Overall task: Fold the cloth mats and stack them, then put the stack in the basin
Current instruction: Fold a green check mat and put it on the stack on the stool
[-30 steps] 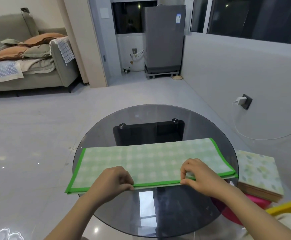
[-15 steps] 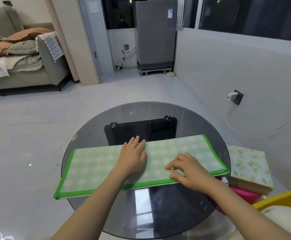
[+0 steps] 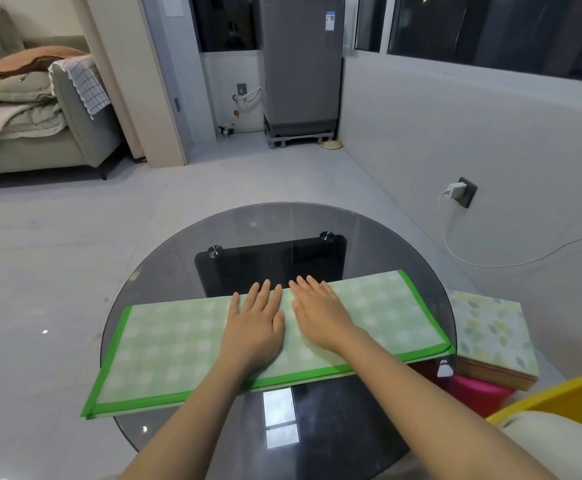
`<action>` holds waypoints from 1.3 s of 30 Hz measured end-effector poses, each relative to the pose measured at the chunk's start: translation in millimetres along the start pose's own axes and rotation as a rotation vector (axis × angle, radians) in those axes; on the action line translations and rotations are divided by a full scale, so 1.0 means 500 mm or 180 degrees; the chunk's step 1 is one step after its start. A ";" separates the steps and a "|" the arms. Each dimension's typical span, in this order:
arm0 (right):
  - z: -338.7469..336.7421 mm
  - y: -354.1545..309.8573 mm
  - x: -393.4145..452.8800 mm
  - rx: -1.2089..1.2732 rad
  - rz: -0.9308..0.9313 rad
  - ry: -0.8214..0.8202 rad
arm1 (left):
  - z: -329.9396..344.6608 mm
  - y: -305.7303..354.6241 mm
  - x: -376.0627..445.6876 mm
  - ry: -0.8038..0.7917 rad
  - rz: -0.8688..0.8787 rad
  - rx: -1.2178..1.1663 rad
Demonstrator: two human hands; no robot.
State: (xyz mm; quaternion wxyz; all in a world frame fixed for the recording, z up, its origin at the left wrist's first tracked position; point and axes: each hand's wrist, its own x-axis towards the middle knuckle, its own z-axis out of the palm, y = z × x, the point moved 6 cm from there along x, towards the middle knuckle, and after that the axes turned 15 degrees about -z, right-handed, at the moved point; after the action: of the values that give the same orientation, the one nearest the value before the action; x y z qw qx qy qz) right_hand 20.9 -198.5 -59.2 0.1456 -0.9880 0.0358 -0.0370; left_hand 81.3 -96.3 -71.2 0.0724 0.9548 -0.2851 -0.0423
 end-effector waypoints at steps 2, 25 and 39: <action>0.010 0.008 0.001 -0.0122 0.0042 -0.0016 | 0.002 -0.002 0.002 0.0025 -0.0002 0.0002; -0.051 0.152 -0.085 -0.0150 0.0734 0.0186 | 0.000 -0.002 0.001 0.0034 -0.0013 -0.0017; 0.032 -0.019 -0.005 -0.0223 0.0079 -0.0099 | -0.020 -0.137 -0.001 0.0019 -0.0201 -0.0007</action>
State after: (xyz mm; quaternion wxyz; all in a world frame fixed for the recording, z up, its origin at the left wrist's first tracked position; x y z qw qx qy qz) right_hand 20.3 -184.5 -71.6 0.1119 -0.9924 0.0470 -0.0186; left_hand 118.9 -38.3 -72.2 0.0729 0.9634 -0.2545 -0.0420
